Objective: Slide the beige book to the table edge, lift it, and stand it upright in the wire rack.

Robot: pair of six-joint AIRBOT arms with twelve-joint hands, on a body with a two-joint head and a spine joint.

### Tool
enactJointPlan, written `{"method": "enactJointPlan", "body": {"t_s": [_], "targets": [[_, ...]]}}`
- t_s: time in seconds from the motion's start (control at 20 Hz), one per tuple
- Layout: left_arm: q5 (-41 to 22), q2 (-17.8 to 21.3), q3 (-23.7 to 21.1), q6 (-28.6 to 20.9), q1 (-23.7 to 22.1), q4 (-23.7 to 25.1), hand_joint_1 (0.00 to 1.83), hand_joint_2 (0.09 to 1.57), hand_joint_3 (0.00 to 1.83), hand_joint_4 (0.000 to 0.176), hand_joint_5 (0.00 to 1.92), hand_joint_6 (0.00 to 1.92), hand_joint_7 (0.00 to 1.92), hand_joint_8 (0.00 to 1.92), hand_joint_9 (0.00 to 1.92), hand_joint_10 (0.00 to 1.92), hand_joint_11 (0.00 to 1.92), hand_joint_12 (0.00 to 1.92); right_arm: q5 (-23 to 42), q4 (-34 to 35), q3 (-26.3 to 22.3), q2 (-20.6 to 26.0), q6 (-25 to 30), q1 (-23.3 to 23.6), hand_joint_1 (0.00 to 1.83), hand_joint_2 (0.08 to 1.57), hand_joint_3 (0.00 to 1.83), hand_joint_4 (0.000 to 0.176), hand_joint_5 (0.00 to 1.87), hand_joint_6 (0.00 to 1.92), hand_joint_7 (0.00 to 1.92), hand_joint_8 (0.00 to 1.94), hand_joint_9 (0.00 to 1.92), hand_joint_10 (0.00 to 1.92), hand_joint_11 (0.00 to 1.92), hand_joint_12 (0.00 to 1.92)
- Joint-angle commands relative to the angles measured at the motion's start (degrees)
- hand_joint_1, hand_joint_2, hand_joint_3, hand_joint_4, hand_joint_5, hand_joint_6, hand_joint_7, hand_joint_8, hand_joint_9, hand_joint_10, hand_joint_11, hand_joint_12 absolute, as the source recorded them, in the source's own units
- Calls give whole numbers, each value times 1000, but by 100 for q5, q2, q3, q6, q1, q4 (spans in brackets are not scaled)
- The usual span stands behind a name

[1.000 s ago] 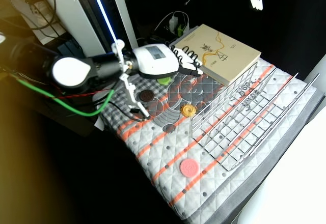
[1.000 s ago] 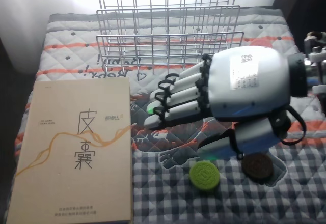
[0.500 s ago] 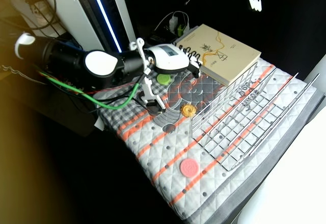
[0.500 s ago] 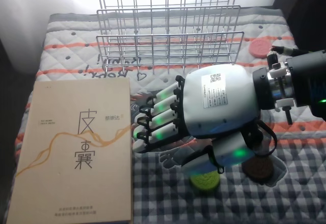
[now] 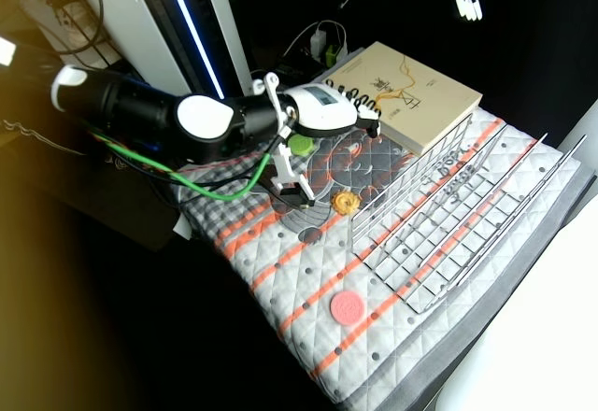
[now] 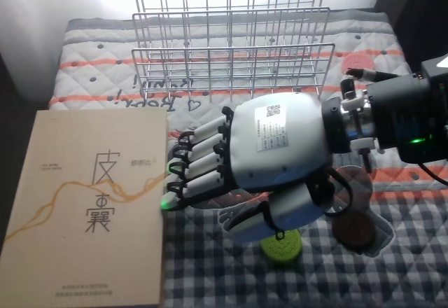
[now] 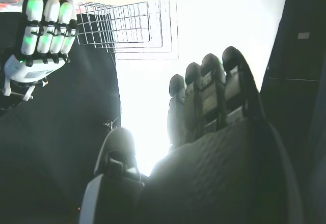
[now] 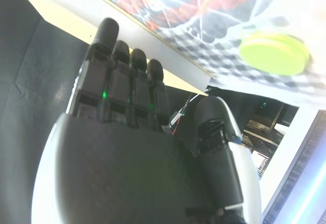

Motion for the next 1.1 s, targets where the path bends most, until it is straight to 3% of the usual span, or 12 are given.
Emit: {"method": "enactJointPlan", "body": {"t_s": [0.0, 0.1, 0.2, 0.5, 0.6, 0.7, 1.05], "targets": [[-738, -36, 49, -63, -22, -57, 0, 1285, 1, 30, 343, 0, 269, 1, 208, 0, 0, 298, 233, 345, 27, -52, 16, 68, 0, 1475, 0, 0, 246, 0, 274, 0, 245, 0, 166, 699], [-738, -38, 52, -68, -22, -57, 0, 1287, 1, 24, 354, 2, 284, 3, 218, 3, 0, 327, 233, 434, 95, -114, 15, 68, 0, 1485, 3, 0, 254, 3, 283, 3, 245, 0, 147, 708], [-739, -39, 53, -69, -22, -57, 0, 1283, 0, 32, 346, 1, 270, 4, 212, 2, 0, 281, 234, 488, 165, -160, 15, 68, 0, 1490, 4, 0, 230, 0, 259, 0, 220, 0, 88, 682], [-757, -42, 69, -84, -22, -56, 0, 1279, 0, 12, 368, 4, 281, 1, 207, 0, 0, 332, 234, 538, 352, -389, 14, 73, 0, 1487, 0, 0, 241, 2, 283, 3, 245, 3, 78, 615], [-762, -42, 72, -85, -22, -56, 0, 1284, 2, 16, 369, 3, 281, 1, 207, 0, 0, 333, 234, 571, 393, -440, 13, 74, 0, 1482, 0, 0, 249, 4, 289, 4, 253, 5, 81, 609], [-764, -43, 74, -88, -22, -56, 0, 1292, 4, 1, 375, 3, 281, 3, 202, 3, 0, 302, 234, 587, 431, -492, 13, 74, 0, 1479, 0, 0, 249, 3, 289, 4, 259, 6, 98, 617], [-773, -65, 95, -110, -22, -57, 0, 1294, 1, 0, 385, 1, 286, 3, 210, 1, 0, 333, 234, 656, 588, -676, 11, 83, 0, 1472, 0, 0, 289, 11, 323, 10, 292, 12, 142, 634]]}}
